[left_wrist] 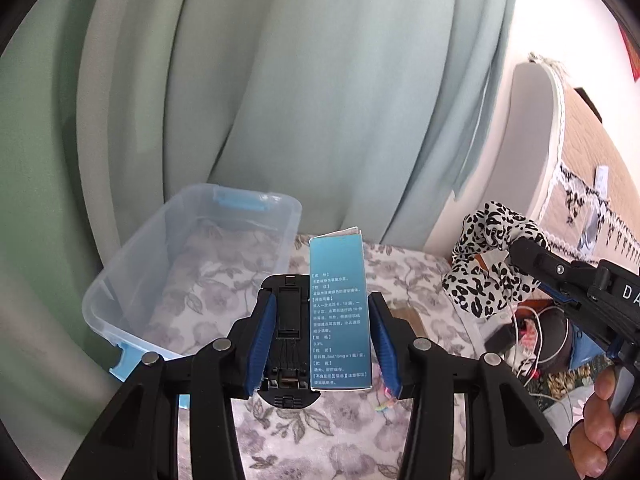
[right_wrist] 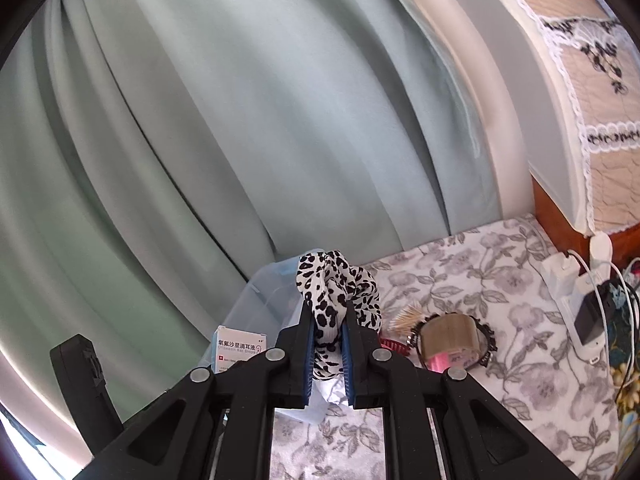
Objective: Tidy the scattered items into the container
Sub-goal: 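Carry both items over the clear box and open both tools to drop them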
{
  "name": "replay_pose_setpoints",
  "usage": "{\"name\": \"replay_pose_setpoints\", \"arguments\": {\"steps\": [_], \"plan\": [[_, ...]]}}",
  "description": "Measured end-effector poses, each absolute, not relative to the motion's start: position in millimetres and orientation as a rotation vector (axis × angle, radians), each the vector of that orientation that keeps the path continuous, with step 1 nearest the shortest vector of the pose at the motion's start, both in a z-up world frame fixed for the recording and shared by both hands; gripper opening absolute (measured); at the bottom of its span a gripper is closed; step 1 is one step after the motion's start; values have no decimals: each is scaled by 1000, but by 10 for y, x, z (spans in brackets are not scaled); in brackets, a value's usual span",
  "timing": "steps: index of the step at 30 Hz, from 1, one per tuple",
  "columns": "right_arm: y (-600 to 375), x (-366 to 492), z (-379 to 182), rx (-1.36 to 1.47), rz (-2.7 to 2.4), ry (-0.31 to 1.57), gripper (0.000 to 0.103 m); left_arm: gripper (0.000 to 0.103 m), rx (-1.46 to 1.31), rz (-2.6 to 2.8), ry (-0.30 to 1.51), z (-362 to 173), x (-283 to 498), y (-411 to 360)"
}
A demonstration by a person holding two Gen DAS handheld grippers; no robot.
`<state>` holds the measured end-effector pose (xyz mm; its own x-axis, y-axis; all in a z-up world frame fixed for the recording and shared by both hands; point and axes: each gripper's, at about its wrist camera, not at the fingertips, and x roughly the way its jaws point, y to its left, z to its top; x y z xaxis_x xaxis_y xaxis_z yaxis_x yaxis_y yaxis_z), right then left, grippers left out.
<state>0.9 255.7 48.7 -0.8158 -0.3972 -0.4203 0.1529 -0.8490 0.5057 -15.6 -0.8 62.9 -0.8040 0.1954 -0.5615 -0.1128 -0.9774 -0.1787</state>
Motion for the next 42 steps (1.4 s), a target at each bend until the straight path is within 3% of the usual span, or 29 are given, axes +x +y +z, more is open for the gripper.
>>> {"name": "replay_pose_setpoints", "arguments": {"steps": [8, 17, 26, 42], "plan": [[1879, -240, 737, 745, -2564, -489, 13, 48, -859, 2940, -326, 765, -249, -603], [1145, -509, 525, 845, -2443, -333, 13, 48, -947, 2987, -442, 554, -440, -1080], [917, -792, 70, 1015, -2381, -294, 13, 49, -1087, 2953, -496, 239, -688, -1221], [808, -909, -208, 1133, -2336, -249, 16, 49, -1109, 2928, -475, 68, -747, -1196]]}}
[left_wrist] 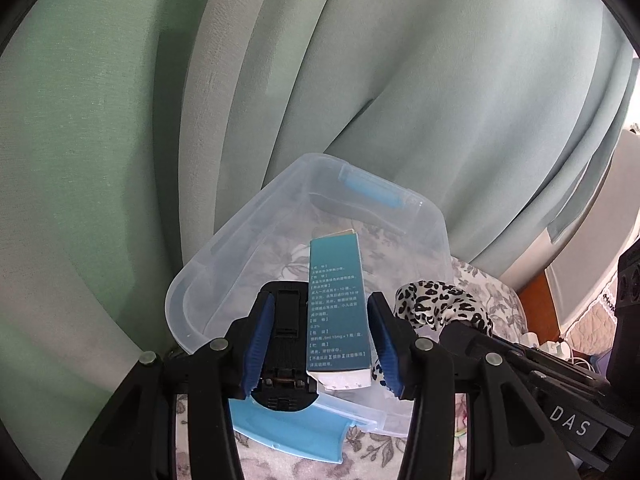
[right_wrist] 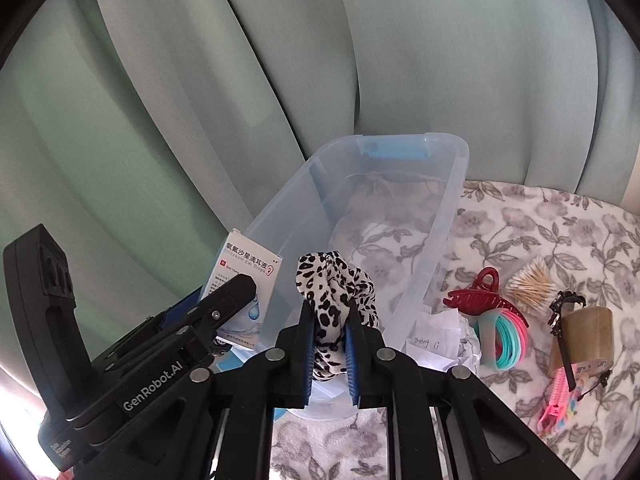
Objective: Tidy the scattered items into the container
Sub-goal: 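Carry both items over the clear box and open both tools to drop them, then move both tools back toward the remaining items on the bed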
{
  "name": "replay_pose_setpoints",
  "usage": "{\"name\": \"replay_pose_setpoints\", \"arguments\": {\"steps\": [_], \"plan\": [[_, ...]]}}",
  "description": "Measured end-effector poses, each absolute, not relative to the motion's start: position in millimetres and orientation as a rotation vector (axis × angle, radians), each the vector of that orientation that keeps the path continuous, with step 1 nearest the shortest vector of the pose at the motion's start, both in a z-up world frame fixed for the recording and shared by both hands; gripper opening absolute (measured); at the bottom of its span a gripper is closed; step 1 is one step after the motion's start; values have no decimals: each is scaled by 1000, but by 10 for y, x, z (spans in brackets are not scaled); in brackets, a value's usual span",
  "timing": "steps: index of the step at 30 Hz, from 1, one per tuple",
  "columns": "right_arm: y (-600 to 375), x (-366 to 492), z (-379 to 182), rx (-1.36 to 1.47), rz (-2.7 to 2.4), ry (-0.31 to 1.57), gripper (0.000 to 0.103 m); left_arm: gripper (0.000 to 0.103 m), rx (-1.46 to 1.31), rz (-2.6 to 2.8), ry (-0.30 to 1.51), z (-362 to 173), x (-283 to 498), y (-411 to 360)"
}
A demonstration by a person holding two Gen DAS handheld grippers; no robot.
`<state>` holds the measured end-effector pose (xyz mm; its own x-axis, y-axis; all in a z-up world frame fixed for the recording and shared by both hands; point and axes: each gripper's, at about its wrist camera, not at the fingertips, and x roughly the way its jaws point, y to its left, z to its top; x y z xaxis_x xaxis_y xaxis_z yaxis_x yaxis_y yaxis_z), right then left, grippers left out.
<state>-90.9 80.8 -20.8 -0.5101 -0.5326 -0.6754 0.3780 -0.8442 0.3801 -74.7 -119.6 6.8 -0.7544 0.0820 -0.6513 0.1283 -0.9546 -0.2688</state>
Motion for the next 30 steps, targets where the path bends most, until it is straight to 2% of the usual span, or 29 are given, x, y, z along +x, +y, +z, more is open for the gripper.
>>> {"name": "replay_pose_setpoints", "arguments": {"steps": [4, 6, 8, 13, 26, 30], "plan": [[779, -920, -231, 1148, -2342, -228, 17, 51, 1120, -2873, 474, 58, -750, -1189], [770, -924, -244, 1161, -2348, -215, 22, 60, 1121, -2871, 481, 46, -751, -1196], [776, -923, -253, 1167, -2352, -212, 36, 61, 1120, -2873, 492, 41, -747, -1198], [812, -898, -236, 1156, -2364, -219, 47, 62, 1122, -2869, 511, 49, -708, -1221], [1080, -748, -137, 1122, -2420, -296, 58, 62, 1117, -2865, 597, 123, -588, -1342], [1198, -684, -119, 1111, -2437, -328, 59, 62, 1103, -2868, 601, 176, -534, -1336]]}}
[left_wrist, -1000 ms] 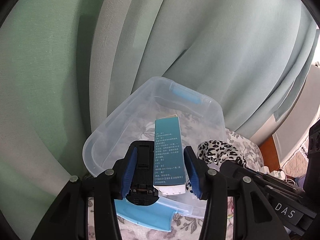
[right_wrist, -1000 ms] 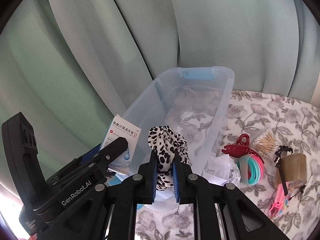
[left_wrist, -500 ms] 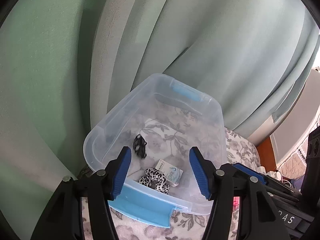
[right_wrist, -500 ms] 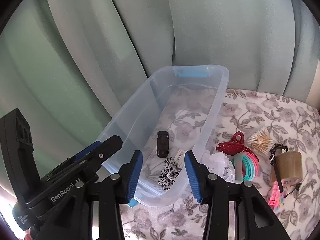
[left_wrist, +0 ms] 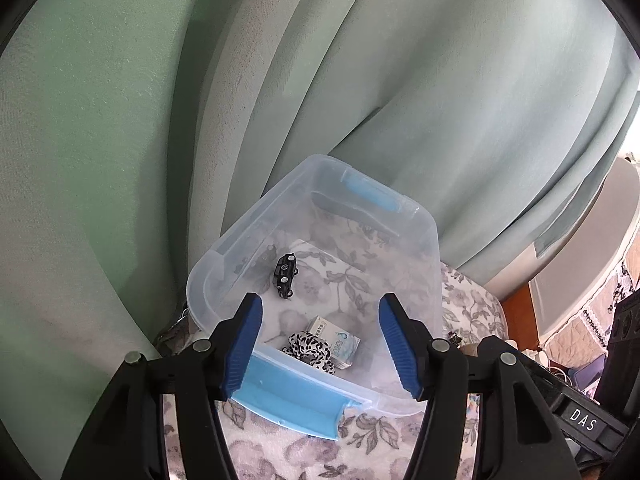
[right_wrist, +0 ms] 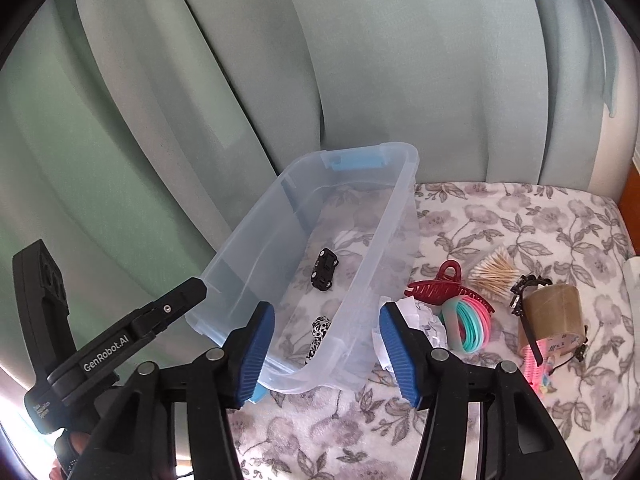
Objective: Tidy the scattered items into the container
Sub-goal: 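Move both tools back toward the remaining items on the bed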
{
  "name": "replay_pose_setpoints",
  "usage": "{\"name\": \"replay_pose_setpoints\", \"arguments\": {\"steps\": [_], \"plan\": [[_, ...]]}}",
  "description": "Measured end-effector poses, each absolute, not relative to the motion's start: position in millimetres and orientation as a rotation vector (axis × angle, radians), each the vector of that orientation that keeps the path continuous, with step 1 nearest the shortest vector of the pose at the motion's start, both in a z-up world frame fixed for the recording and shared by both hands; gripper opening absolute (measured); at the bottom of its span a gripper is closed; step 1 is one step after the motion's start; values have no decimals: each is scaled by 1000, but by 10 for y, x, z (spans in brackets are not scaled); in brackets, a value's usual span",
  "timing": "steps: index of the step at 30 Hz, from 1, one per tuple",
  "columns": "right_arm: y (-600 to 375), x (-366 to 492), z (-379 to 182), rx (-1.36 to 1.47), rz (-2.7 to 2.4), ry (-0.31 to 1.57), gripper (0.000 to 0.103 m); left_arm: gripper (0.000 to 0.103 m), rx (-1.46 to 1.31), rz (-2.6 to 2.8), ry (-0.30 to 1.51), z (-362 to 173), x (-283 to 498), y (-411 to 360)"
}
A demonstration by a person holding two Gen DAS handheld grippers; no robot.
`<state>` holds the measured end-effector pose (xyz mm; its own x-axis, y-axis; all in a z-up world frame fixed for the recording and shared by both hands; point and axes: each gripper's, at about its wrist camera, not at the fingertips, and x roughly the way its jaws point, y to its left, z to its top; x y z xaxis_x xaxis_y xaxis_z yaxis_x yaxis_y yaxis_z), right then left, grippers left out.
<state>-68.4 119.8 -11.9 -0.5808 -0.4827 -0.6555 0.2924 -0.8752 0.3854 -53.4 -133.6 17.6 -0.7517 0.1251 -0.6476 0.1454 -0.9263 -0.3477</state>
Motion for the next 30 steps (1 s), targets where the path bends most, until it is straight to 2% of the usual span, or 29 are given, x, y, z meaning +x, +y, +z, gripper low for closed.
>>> {"name": "replay_pose_setpoints", "arguments": {"steps": [13, 30], "plan": [[1739, -413, -47, 1047, -2513, -471, 62, 62, 1069, -2909, 539, 421, -321, -1092], [2620, -134, -173, 1021, -2621, -709, 62, 62, 1184, -3048, 291, 478, -247, -173]]}}
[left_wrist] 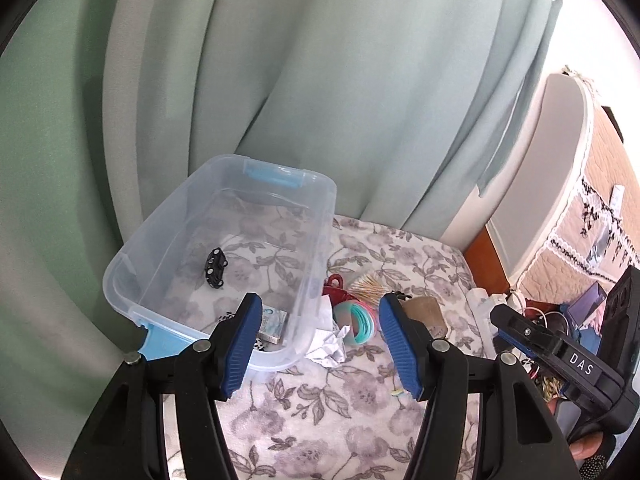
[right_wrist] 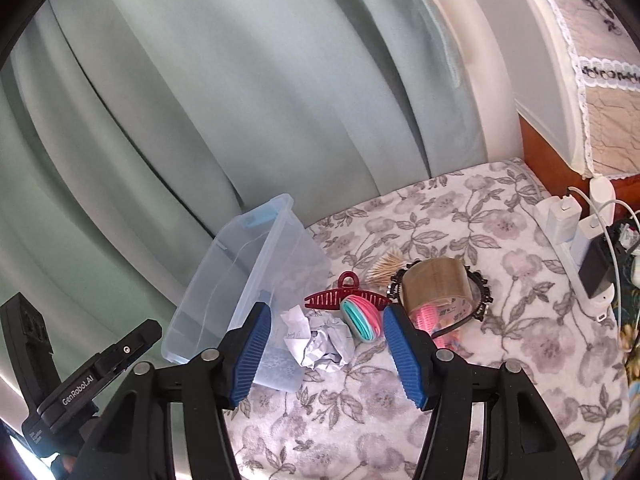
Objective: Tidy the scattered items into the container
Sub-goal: 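Move both tools back toward the remaining items on the bed, then grasp the crumpled white paper with the left tool while the right tool grasps the rainbow hair tie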
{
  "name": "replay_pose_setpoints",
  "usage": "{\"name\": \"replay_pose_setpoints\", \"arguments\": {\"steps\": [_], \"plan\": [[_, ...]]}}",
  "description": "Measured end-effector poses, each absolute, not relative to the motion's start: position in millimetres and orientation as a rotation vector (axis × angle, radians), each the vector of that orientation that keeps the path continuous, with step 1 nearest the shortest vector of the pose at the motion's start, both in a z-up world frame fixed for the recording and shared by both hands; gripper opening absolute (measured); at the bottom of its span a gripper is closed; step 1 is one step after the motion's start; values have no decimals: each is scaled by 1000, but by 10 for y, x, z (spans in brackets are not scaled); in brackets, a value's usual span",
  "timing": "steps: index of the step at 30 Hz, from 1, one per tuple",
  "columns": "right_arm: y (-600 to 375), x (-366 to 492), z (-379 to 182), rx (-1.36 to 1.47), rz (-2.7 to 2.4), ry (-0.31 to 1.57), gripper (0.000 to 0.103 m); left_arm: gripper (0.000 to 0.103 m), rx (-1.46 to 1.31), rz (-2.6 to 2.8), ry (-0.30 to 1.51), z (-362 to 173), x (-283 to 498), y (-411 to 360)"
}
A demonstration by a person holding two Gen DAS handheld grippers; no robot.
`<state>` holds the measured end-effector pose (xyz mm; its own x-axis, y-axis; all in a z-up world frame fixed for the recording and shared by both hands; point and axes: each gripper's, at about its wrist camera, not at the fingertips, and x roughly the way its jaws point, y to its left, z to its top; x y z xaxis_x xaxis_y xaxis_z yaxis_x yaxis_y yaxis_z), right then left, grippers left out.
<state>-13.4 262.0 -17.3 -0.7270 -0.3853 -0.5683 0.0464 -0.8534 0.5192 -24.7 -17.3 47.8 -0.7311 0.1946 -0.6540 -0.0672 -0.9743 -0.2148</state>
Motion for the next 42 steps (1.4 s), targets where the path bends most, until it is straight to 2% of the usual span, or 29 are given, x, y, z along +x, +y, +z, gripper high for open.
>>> {"name": "replay_pose_setpoints", "arguments": {"steps": [9, 22, 33, 39, 42], "plan": [[2968, -139, -401, 1073, -2643, -801, 62, 62, -1217, 2660, -132, 169, -302, 369], [3274, -242, -962, 1270, -2599, -890, 62, 62, -1482, 2497, -55, -575, -517, 801], [3083, -437, -1376, 1411, -2484, -849, 62, 62, -1622, 2521, -76, -964, -753, 704], [2976, -552, -1504, 1448, -2452, -824, 62, 62, -1697, 2577, -153, -1089, -894, 594], [2922, -614, -1561, 1463, -2439, -814, 56, 62, -1768, 2594, -197, -1189, -979, 537]]}}
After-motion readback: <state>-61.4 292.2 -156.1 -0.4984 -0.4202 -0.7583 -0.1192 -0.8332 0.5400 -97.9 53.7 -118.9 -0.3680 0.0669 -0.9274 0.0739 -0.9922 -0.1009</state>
